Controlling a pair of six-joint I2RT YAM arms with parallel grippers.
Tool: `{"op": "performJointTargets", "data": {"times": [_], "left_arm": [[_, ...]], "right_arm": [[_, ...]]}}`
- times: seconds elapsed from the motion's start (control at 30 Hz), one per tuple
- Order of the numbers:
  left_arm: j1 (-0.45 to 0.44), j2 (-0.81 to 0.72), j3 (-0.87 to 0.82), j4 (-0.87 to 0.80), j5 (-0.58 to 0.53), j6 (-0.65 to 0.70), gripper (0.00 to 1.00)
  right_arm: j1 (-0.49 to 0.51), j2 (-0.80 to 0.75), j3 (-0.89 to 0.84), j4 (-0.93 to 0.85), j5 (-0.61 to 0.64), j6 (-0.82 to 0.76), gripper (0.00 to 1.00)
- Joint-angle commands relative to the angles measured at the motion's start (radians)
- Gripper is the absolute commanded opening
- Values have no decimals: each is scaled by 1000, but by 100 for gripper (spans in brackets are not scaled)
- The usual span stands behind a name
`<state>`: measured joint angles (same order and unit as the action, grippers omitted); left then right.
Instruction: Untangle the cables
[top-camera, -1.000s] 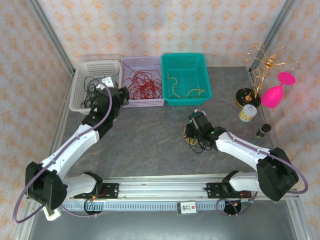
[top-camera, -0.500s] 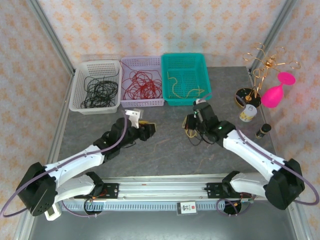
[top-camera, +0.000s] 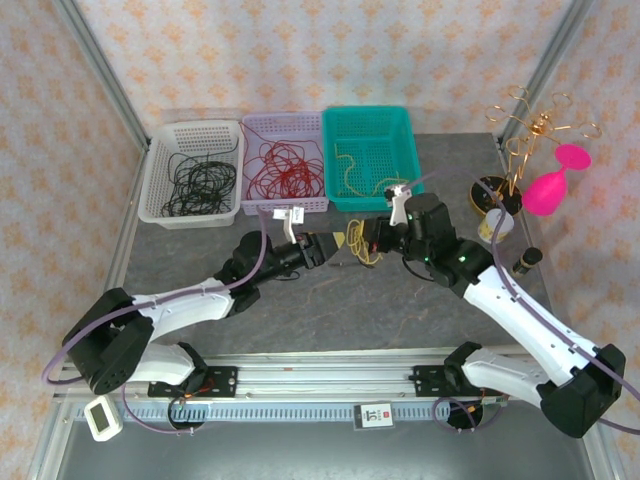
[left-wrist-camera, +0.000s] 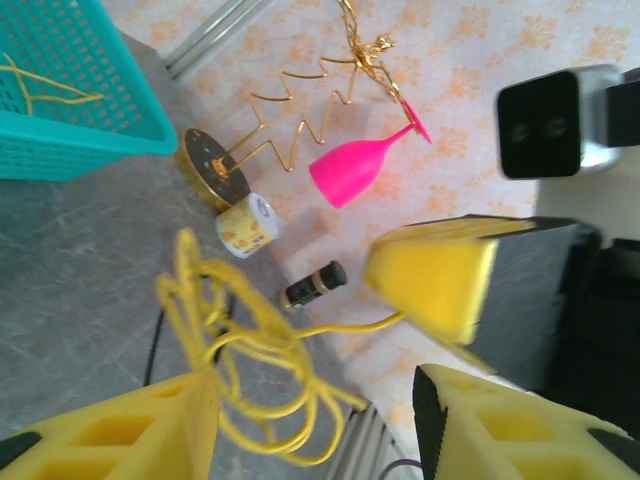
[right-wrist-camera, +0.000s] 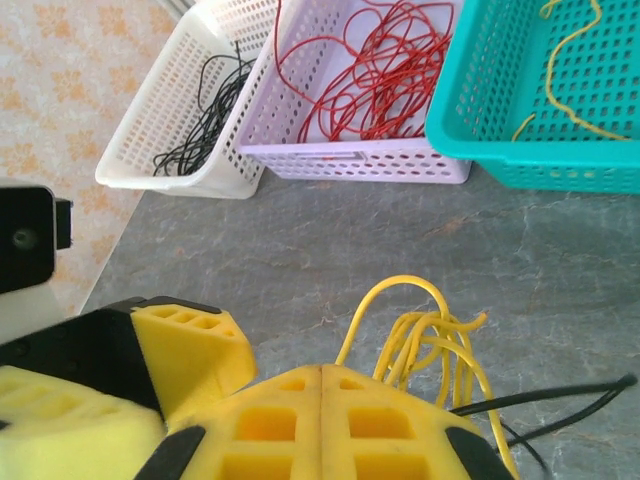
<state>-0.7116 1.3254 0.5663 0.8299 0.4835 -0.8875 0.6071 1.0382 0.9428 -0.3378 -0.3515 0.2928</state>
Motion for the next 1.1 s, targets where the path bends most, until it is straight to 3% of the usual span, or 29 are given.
{"op": "performJointTargets", "data": {"times": [0.0,0.2,0.3,0.5,0.7,0.77,0.9,1.07], "left_arm": [[-22,18,30,-37,-41,-45,52],[-24,86,78,-163,-110,-39,52],[-23,130,89,-136,-119,-58,51],[-25,206,137,-64,-88,-99,37],[-24,214,168,-84,-95,-88,38],[-23,219,178,-123,-122,-77,30],[-23,236,183,-197,-222,-58,0],[-21,235,152,-196,-259,-55,0]], "right_arm": [[3,-22,-20,87,-47,-16,0],[4,-33,-38,111,-50,-23,0],[3,-39,-53,120,-57,-19,0],[3,-53,-77,128,-60,-20,0],[3,-60,-101,137,-61,-22,0],[4,-62,-106,146,-65,-19,0],[3,-71,-103,146,-49,-21,0],[3,-87,-61,95,54,-59,0]]}}
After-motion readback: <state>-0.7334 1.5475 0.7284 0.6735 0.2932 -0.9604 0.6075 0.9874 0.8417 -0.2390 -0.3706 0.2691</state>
